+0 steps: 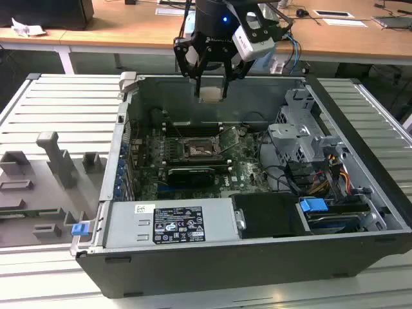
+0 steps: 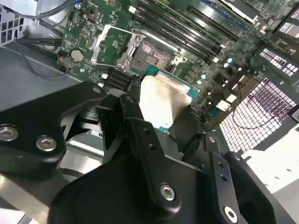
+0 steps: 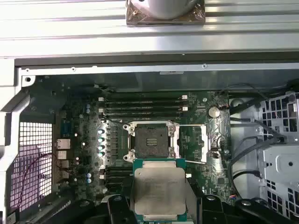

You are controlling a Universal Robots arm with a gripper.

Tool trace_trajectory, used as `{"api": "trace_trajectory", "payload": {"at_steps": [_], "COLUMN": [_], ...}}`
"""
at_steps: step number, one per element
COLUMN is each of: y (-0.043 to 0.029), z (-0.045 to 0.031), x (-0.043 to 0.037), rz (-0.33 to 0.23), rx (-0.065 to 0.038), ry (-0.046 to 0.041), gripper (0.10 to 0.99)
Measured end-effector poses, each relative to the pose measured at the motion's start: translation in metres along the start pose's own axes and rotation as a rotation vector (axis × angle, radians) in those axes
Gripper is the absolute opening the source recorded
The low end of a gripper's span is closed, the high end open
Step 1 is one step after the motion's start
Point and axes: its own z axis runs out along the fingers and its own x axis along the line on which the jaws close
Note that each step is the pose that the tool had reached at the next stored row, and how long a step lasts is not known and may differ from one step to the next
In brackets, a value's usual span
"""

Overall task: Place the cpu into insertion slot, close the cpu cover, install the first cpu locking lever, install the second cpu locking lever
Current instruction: 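Place the cpu into insertion slot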

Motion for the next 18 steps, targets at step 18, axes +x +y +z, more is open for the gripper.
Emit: {"api": "trace_trajectory", "payload": {"at_steps": [18], "y": [-0.0012], "z": [0.0093], "x": [0.003], "rz": [0.202], "rx": [-0.004], "ry": [-0.0181], "gripper": [0.525]}}
